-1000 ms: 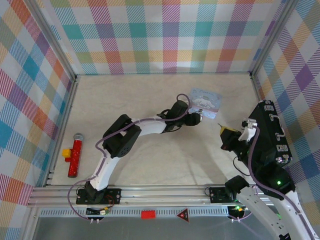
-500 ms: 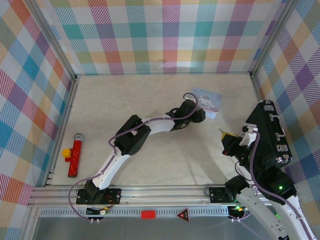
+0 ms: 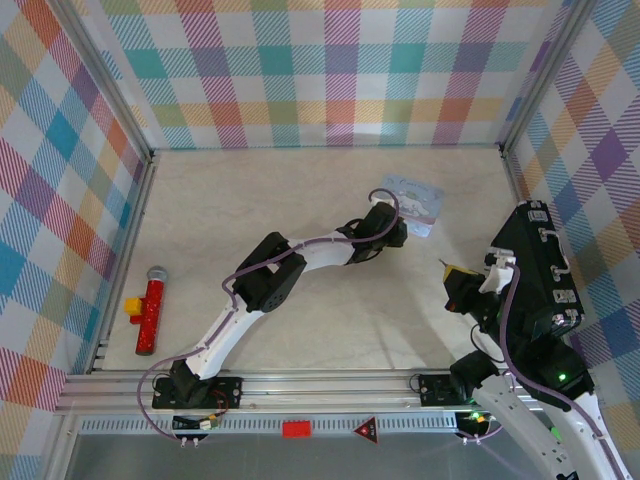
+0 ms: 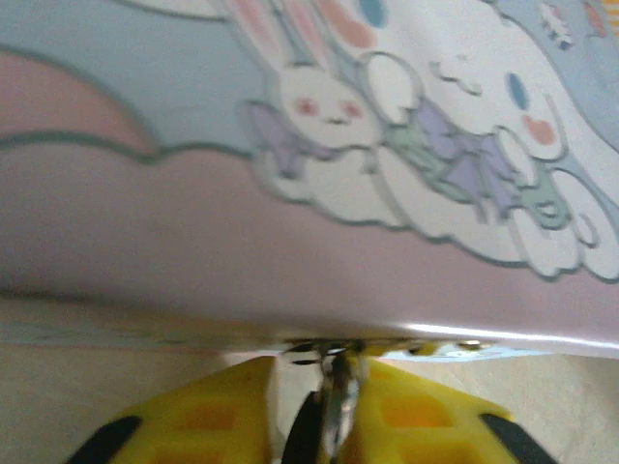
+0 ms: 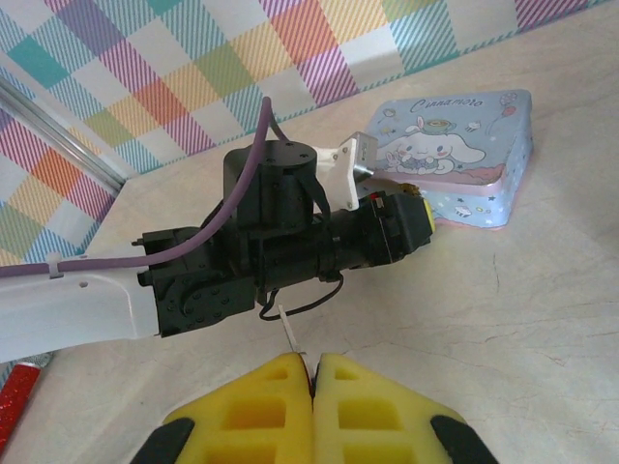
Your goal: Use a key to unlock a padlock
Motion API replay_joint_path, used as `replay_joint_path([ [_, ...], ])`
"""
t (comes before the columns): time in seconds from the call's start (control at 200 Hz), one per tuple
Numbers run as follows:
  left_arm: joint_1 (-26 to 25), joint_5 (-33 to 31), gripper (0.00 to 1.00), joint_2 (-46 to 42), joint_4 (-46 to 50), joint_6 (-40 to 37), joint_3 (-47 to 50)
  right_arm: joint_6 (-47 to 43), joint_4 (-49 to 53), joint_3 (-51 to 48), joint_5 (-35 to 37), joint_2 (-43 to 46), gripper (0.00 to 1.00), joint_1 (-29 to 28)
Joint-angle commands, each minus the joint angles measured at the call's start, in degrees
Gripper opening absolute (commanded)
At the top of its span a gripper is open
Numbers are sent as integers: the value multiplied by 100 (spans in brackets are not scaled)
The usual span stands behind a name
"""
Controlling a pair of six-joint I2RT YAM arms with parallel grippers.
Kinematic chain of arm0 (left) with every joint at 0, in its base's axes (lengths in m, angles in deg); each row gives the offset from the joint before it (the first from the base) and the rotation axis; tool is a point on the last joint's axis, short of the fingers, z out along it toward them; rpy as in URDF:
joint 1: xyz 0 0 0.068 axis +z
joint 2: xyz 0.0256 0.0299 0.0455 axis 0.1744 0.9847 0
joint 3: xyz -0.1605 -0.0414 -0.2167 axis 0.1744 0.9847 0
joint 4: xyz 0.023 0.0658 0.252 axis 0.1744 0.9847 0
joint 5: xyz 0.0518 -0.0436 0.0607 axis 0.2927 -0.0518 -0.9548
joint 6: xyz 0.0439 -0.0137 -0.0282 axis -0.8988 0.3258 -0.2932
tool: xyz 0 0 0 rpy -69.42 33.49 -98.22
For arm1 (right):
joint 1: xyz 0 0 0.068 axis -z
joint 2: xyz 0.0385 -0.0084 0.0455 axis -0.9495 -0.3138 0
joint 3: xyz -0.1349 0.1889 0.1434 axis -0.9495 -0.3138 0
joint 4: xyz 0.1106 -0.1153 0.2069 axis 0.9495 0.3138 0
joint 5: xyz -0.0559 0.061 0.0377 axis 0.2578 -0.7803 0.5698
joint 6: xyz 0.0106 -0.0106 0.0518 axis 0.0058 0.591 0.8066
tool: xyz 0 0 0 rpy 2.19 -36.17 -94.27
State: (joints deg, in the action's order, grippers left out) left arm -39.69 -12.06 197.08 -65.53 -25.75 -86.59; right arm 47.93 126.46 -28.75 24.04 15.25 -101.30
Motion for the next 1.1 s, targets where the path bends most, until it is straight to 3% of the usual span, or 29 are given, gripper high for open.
replay_joint_path([
  [0.0, -31, -187, 14, -241, 25, -24, 374, 38, -89, 128, 6, -162, 0, 14],
  [0.26, 147, -259, 0, -924, -222, -135, 1387, 180, -191, 3, -228, -442, 0, 14],
  [0.385, 457, 74, 0, -1371, -610, 221, 2256, 309, -213, -47, -330, -721, 0, 14],
  [0.78, 1126, -92, 0, -3539, -991, 312, 5239, 1040, -1168, -237, -1530, -2375, 0, 7],
  [0.915, 1164, -56, 0, -4142, -980, 399, 5923, 1079, -1232, -167, -1541, -2872, 0, -35],
  [1.09, 1044, -76, 0, -4604, -977, 1126, 6610, 1446, -1568, -373, -1632, -3133, 0, -181],
])
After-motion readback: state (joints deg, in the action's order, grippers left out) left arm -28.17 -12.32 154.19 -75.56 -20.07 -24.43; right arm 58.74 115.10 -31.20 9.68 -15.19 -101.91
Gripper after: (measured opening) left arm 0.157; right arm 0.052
